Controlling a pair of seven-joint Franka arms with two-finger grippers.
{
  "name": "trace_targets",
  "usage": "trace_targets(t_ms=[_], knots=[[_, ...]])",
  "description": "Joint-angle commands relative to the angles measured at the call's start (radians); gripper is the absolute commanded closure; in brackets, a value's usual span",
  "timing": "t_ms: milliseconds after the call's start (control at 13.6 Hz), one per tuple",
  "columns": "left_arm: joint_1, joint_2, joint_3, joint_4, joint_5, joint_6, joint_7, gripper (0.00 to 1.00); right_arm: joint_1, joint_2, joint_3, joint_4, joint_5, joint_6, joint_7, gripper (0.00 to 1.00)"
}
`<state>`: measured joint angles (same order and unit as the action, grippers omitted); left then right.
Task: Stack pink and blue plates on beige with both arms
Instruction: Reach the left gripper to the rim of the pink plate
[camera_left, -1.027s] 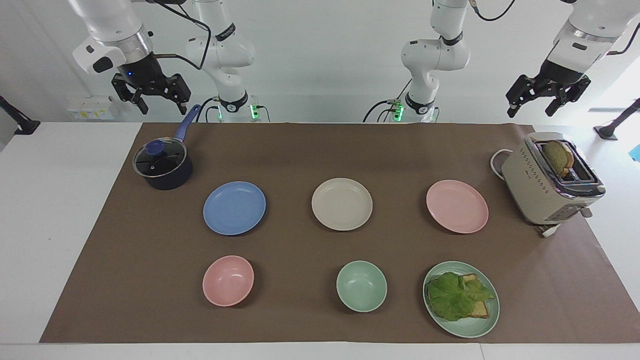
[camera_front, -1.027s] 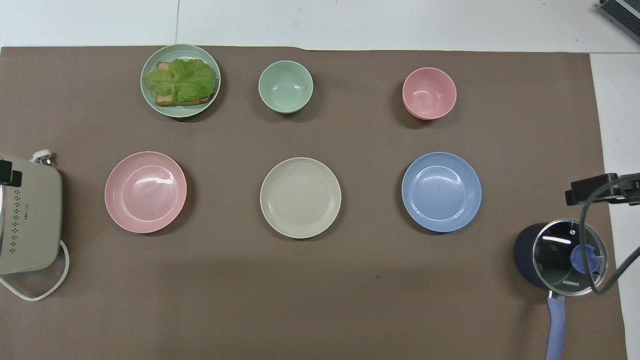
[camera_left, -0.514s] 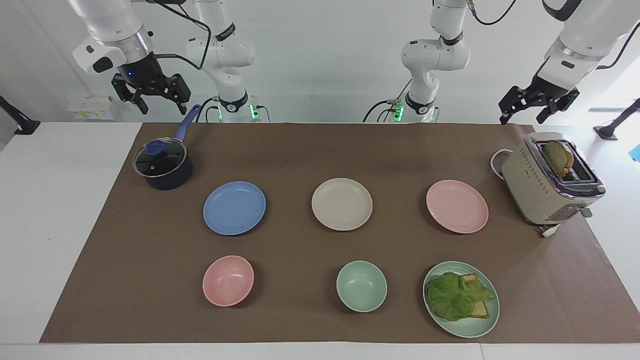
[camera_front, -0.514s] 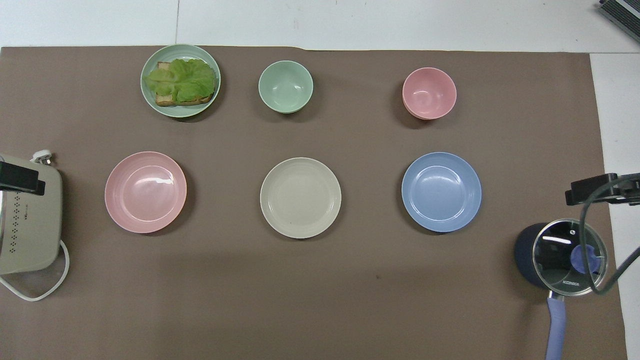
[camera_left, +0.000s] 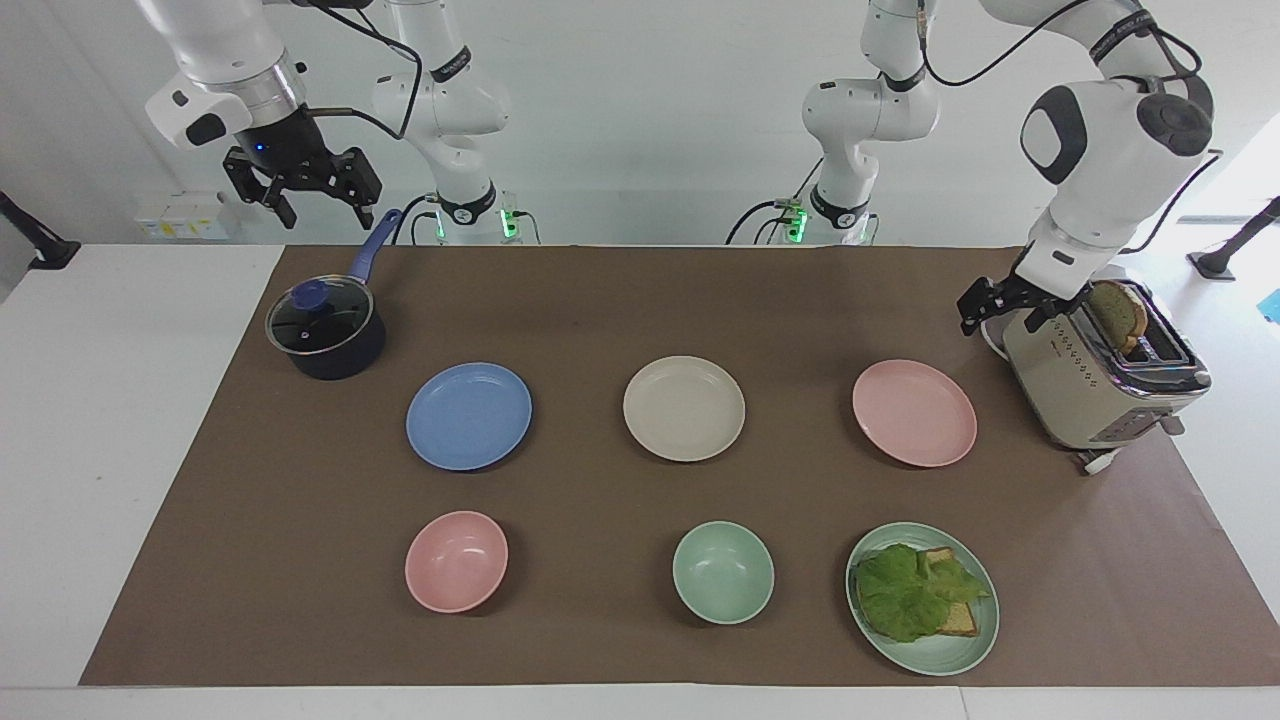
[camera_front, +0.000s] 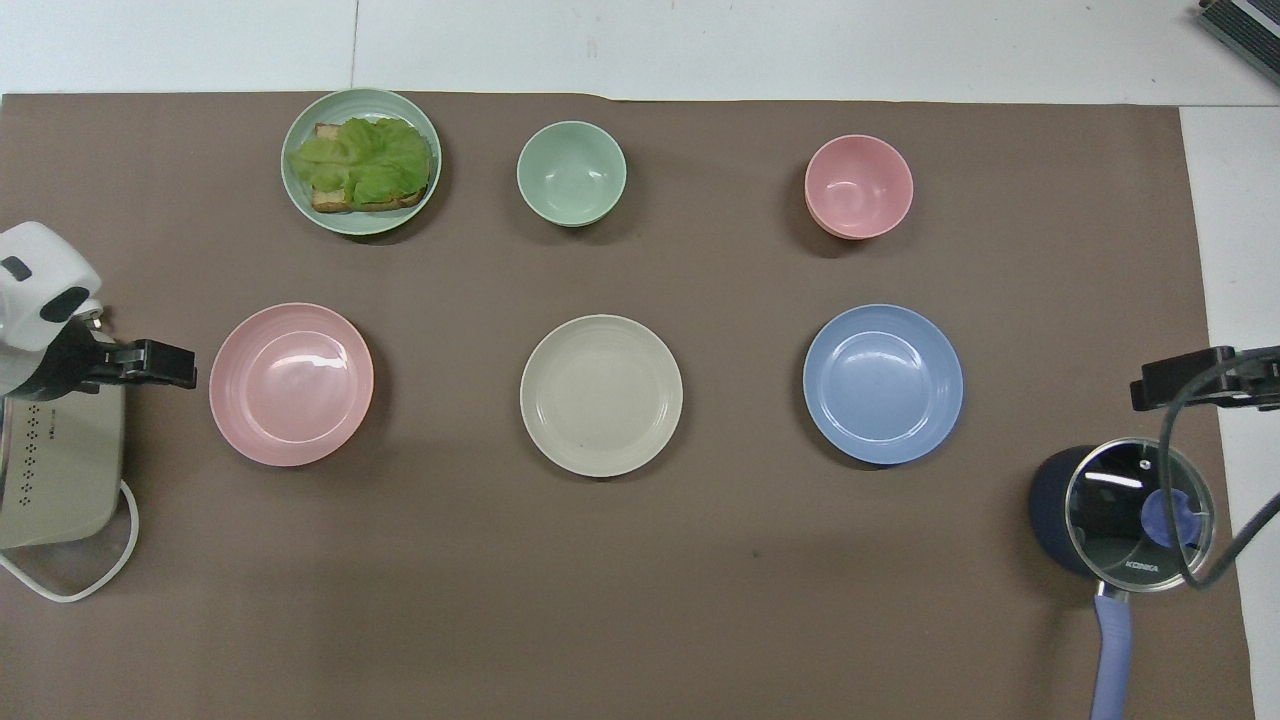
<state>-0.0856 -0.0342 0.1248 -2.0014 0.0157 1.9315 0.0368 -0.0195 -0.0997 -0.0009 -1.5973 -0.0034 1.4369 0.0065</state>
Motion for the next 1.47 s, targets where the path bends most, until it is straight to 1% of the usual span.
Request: trace_targets(t_ms=[0,73,220,367,587,660,734,807,880,954,1027,1100,1247,1320,1394], knots=[[0.012,0.09,-0.004,-0.072,0.004,0.145,0.012,0.0,-0.013,-0.011,0.005,-0.012,0.006,0.02,-0.02,0.0],[0.012,0.141,-0.004,-0.083,0.003,0.208,0.011,0.0,-0.013,-0.011,0.004,-0.012,0.006,0.02,-0.02,0.0],[0.02,0.181,-0.004,-0.12,0.004,0.308,0.018,0.0,-0.013,-0.011,0.004,-0.012,0.006,0.02,-0.02,0.0],[0.043,0.191,-0.004,-0.144,0.004,0.333,0.02,0.0,-0.013,-0.011,0.004,-0.012,0.006,0.02,-0.02,0.0],[0.038,0.197,-0.004,-0.149,0.003,0.33,0.017,0.0,-0.013,-0.011,0.004,-0.012,0.006,0.02,-0.02,0.0],[0.038,0.195,-0.004,-0.151,0.003,0.322,0.021,0.26,-0.013,-0.011,0.004,-0.012,0.006,0.02,-0.02,0.0],[0.035,0.194,-0.004,-0.151,0.003,0.317,0.02,0.6,-0.013,-0.011,0.004,-0.012,0.006,0.02,-0.02,0.0],[0.035,0.194,-0.004,-0.152,0.003,0.313,0.018,0.73,-0.013,-0.011,0.004,-0.012,0.006,0.02,-0.02,0.0],[0.041,0.192,-0.004,-0.155,0.003,0.307,0.023,0.8,-0.013,-0.011,0.005,-0.012,0.005,0.02,-0.02,0.0],[0.043,0.189,-0.004,-0.163,0.003,0.305,0.028,0.83,-0.013,-0.011,0.004,-0.012,0.006,0.02,-0.02,0.0],[0.043,0.192,-0.004,-0.166,0.003,0.307,0.028,0.88,-0.013,-0.011,0.005,-0.012,0.006,0.02,-0.02,0.0],[0.043,0.192,-0.004,-0.171,0.003,0.307,0.028,1.0,-0.013,-0.011,0.004,-0.012,0.006,0.02,-0.02,0.0],[0.043,0.192,-0.004,-0.169,0.004,0.29,0.031,1.0,-0.013,-0.011,0.004,-0.012,0.006,0.022,-0.02,0.0],[0.038,0.192,-0.004,-0.152,0.004,0.238,0.038,1.0,-0.013,-0.011,0.004,-0.012,0.006,0.02,-0.02,0.0],[0.03,0.192,-0.005,-0.113,0.004,0.166,0.043,1.0,-0.013,-0.011,0.004,-0.012,0.006,0.02,-0.02,0.0]])
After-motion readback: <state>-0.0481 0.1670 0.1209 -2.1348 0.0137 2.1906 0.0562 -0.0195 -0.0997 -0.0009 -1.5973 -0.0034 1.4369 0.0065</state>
